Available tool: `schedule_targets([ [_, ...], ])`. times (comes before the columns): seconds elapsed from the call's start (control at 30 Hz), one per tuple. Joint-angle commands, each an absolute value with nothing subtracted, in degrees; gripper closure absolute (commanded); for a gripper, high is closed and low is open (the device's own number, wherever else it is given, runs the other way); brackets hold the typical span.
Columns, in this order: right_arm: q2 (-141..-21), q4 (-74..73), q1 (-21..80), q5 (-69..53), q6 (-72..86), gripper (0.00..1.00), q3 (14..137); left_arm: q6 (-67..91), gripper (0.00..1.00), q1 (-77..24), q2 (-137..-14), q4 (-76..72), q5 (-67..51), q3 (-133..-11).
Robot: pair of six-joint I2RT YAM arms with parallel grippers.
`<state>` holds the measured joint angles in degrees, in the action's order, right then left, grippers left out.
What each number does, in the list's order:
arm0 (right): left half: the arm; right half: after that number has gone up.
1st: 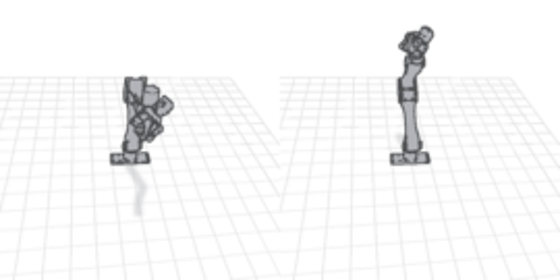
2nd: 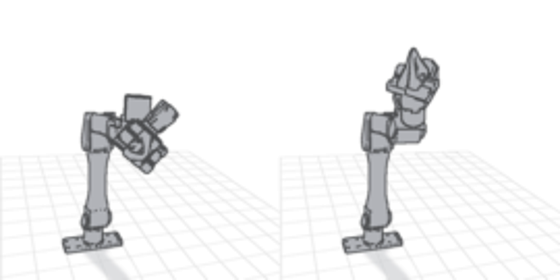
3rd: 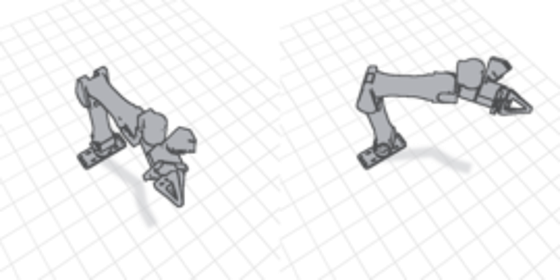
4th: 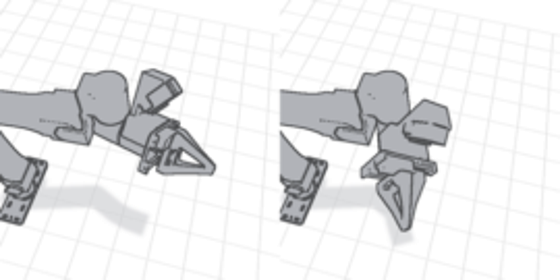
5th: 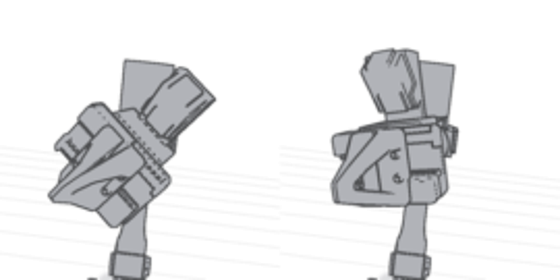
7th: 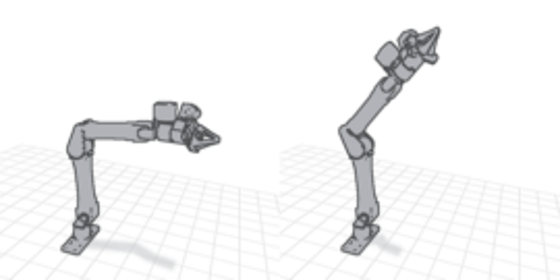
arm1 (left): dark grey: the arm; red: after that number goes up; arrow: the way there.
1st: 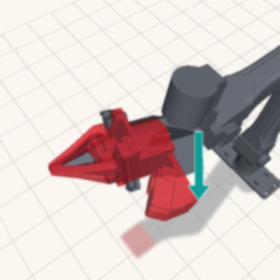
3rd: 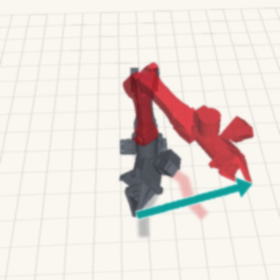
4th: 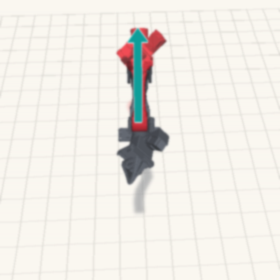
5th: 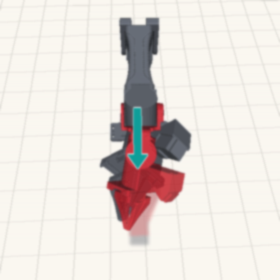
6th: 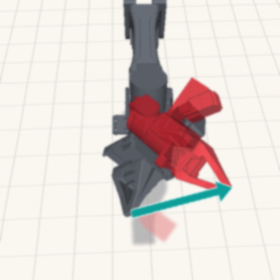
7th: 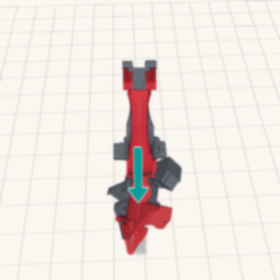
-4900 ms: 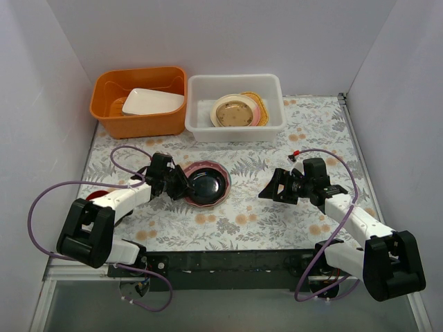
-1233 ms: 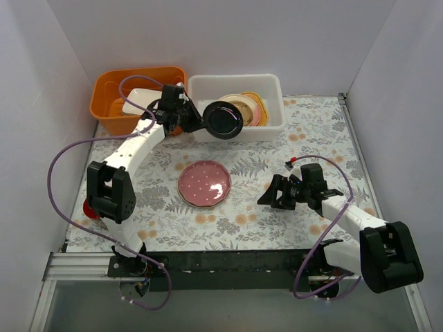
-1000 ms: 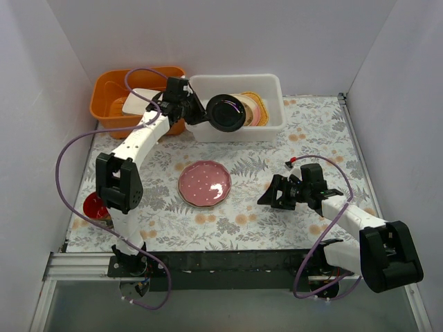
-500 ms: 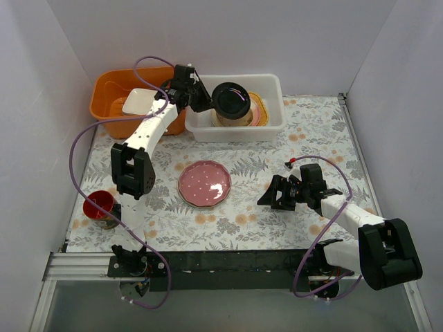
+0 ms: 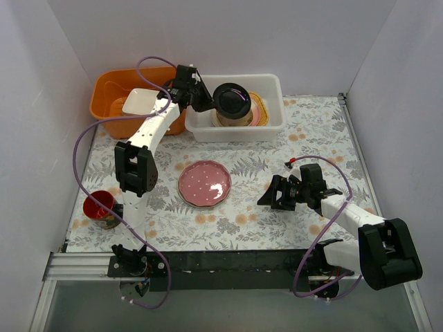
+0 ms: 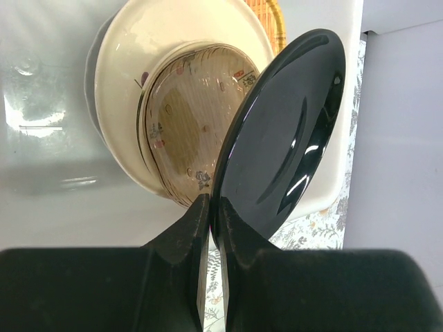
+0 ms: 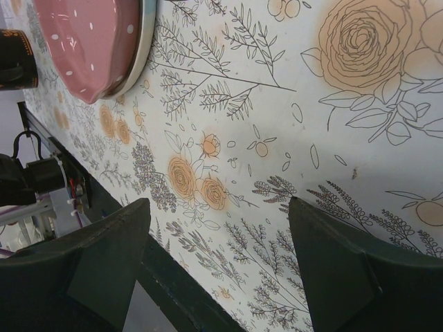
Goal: Place the plates into the plastic bin on the countertop
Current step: Place the plate in the plastic bin.
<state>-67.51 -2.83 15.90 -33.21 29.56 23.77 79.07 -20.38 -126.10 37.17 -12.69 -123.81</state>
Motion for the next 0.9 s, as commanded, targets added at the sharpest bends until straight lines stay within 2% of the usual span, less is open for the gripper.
schedule_targets([
  [0.0,-66.88,-1.85,16.26,-33.84,28.39,0.12,25.22,79.01,1.00,-20.57,-126.12,36.74,-13.71,-127.00],
  [0.87,-68.03,-1.85,16.17,-33.57,27.60,0.12,25.05,79.10,1.00,-20.57,-130.78,35.07,-14.68,-125.25],
])
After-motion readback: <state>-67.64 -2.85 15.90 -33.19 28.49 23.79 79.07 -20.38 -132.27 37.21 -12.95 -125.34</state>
